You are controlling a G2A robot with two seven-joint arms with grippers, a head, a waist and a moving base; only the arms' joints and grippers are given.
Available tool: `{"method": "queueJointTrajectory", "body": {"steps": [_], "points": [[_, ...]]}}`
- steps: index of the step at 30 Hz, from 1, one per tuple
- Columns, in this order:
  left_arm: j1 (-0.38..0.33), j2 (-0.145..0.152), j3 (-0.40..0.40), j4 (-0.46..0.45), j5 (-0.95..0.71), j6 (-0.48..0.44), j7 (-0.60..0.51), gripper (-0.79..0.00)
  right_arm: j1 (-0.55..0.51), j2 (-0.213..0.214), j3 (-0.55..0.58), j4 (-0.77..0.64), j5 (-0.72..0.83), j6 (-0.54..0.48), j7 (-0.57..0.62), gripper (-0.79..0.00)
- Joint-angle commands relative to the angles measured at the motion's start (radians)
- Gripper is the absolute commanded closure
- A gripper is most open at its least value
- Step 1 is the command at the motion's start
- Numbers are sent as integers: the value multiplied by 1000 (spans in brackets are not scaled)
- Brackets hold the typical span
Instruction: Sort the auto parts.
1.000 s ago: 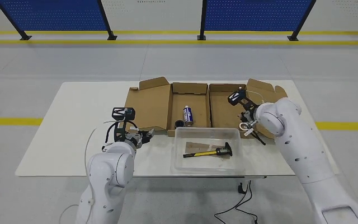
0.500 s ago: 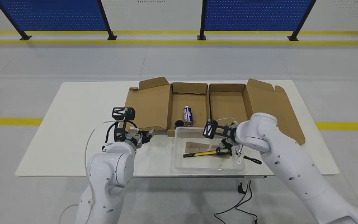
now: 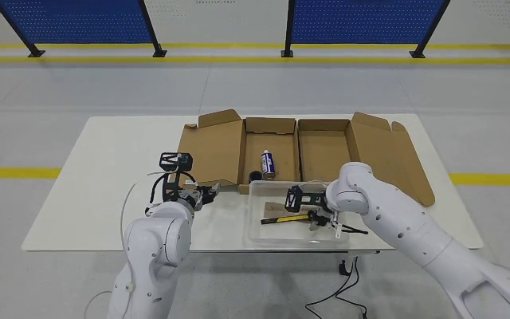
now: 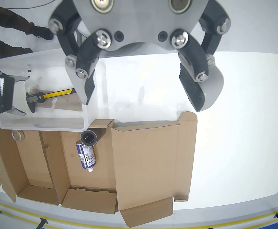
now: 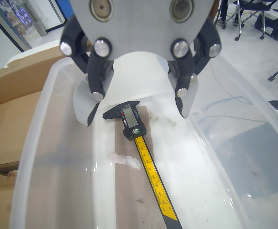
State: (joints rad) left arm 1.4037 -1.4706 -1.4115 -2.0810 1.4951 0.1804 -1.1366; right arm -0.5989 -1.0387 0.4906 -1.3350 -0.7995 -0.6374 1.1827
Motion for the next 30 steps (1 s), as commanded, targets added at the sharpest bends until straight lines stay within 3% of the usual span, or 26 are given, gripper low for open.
{"method": "queueJointTrajectory", "body": {"steps": [1,7,9,11,21,30], "points": [[0,0,0,0,0,0,0,-785,15,-7,-22,30,14,-6,-6,-619],[0,0,0,0,0,0,0,-785,49,-30,-70,109,46,-31,-31,-539],[0,0,0,0,0,0,0,-785,60,-40,-85,128,52,-35,-35,-446],[0,0,0,0,0,0,0,-785,70,-49,-97,145,58,-38,-38,-406],[0,0,0,0,0,0,0,-785,107,-98,-159,232,75,-59,-59,-471],[0,0,0,0,0,0,0,-785,119,-137,-189,296,77,-63,-63,-332]]}}
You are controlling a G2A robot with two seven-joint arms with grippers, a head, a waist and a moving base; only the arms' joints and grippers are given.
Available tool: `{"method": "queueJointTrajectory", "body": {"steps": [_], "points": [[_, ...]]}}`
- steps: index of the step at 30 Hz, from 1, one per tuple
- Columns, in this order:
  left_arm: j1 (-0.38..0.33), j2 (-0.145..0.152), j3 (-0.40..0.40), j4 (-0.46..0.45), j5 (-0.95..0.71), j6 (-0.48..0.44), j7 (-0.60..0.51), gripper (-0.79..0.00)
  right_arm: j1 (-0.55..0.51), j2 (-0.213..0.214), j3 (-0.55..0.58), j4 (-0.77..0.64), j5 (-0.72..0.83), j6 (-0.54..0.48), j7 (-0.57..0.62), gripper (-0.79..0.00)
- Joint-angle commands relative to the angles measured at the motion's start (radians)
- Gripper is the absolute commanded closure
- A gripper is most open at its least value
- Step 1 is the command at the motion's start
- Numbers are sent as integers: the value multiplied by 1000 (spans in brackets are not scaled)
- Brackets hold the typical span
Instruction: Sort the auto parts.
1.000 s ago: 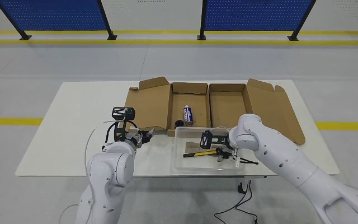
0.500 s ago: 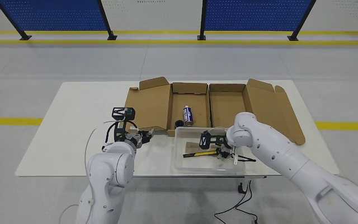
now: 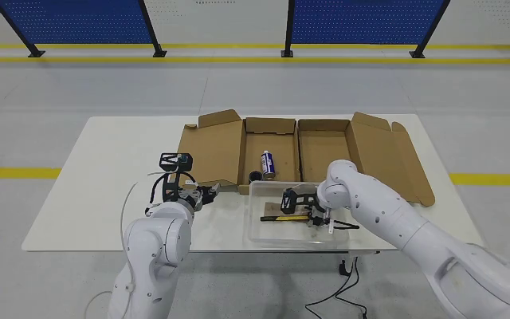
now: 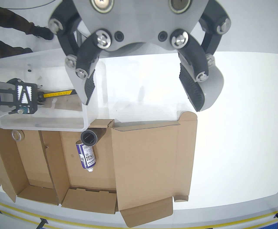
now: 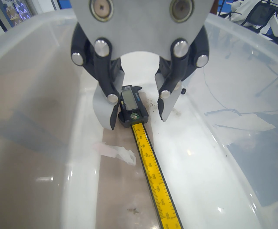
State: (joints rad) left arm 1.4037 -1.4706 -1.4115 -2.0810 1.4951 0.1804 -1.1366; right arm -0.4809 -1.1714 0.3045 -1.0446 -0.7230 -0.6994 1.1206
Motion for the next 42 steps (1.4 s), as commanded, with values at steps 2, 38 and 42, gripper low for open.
{"method": "queueJointTrajectory", "body": {"steps": [2,38,42], "points": [[0,0,0,0,0,0,0,-785,3,-11,-6,13,1,-2,-2,-289],[0,0,0,0,0,0,0,-785,-150,146,296,-272,34,35,-104,0],[0,0,0,0,0,0,0,-785,-195,178,370,-315,62,9,-155,0]]}}
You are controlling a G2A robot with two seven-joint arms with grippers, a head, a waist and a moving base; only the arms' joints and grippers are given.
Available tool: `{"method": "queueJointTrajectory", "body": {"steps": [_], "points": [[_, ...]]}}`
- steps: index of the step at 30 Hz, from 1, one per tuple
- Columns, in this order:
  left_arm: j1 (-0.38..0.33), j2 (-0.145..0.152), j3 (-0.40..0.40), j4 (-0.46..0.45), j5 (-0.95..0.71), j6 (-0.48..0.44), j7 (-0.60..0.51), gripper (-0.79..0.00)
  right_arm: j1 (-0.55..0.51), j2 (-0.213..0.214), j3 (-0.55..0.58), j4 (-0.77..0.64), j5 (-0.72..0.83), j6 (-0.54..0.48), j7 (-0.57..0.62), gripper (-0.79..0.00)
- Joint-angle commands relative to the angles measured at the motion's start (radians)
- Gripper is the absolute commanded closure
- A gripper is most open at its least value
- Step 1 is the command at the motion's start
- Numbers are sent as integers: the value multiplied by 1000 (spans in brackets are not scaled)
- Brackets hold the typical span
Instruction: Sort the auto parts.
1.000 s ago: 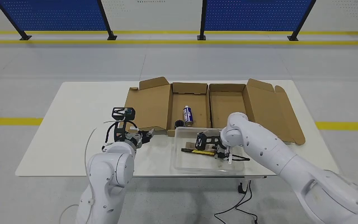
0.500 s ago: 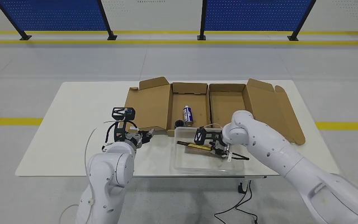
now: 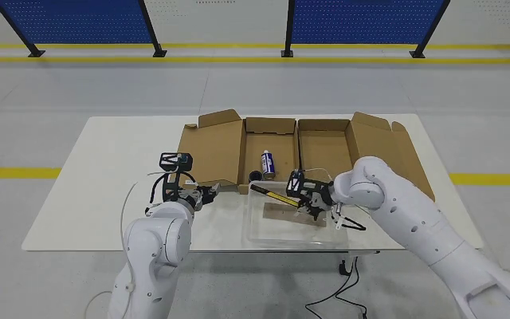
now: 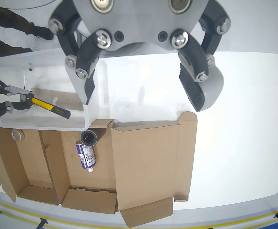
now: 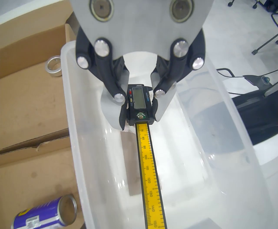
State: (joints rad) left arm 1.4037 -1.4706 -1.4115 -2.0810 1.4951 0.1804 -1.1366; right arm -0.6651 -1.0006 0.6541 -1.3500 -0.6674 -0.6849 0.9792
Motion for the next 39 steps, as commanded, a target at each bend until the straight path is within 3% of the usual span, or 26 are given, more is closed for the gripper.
{"method": "queueJointTrajectory", "body": {"steps": [1,11,21,26,32,39], "points": [[0,0,0,0,0,0,0,-785,-25,16,42,-21,15,-14,-31,0],[0,0,0,0,0,0,0,-785,-169,78,229,-113,83,-74,-241,0],[0,0,0,0,0,0,0,-785,-232,96,289,-157,72,-47,-277,0],[0,0,0,0,0,0,0,-785,-245,97,317,-181,58,73,-291,0],[0,0,0,0,0,0,0,-785,-248,94,375,-192,85,359,-280,0],[0,0,0,0,0,0,0,-785,-198,76,382,-172,83,559,-287,0]]}}
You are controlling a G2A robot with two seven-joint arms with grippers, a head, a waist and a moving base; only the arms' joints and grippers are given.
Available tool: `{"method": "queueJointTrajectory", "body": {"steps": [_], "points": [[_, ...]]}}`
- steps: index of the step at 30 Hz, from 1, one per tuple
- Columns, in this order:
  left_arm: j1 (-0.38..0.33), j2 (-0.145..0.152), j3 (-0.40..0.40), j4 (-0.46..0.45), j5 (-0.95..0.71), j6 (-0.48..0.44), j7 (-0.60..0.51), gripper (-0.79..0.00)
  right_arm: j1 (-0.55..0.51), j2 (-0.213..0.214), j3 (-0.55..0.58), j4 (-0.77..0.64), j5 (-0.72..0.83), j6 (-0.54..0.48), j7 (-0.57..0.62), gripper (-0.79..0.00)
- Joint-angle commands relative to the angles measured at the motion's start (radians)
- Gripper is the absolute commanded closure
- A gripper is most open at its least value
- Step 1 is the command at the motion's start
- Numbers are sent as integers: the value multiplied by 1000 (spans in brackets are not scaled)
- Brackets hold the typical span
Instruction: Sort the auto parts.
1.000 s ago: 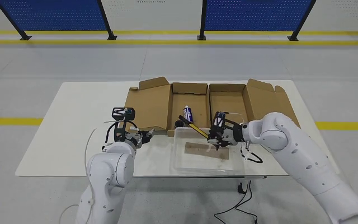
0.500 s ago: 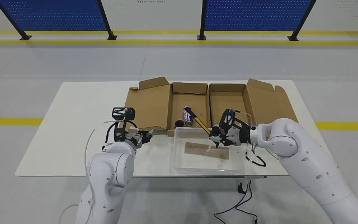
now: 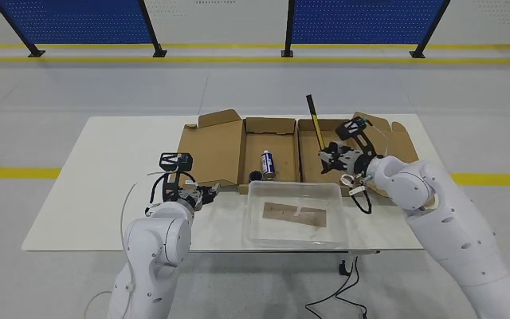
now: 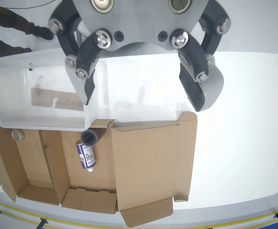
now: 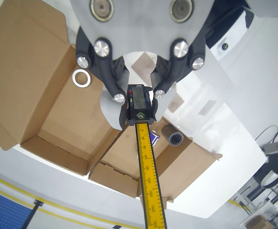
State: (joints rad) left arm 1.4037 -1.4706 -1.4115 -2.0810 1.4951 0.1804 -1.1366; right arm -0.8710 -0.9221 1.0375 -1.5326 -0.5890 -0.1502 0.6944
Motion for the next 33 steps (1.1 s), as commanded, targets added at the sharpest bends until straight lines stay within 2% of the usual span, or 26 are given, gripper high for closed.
{"method": "queueJointTrajectory", "body": {"steps": [1,9,18,26,27,28,30,32,33], "points": [[0,0,0,0,0,0,0,-785,19,-6,-4,28,0,50,-1,0],[0,0,0,0,0,0,0,-785,101,-46,-53,217,44,143,-19,0],[0,0,0,0,0,0,0,-785,163,-101,-109,471,184,139,-54,0],[0,0,0,0,0,0,0,-785,196,-155,-173,616,270,113,-62,0],[0,0,0,0,0,0,0,-785,201,-162,-180,633,278,109,-60,-80],[0,0,0,0,0,0,0,-785,206,-168,-185,650,289,103,-59,-95],[0,0,0,0,0,0,0,-785,218,-179,-195,684,295,88,-63,-179],[0,0,0,0,0,0,0,-785,233,-188,-204,716,298,76,-57,-385],[0,0,0,0,0,0,0,-785,239,-193,-207,732,303,66,-57,-643]]}}
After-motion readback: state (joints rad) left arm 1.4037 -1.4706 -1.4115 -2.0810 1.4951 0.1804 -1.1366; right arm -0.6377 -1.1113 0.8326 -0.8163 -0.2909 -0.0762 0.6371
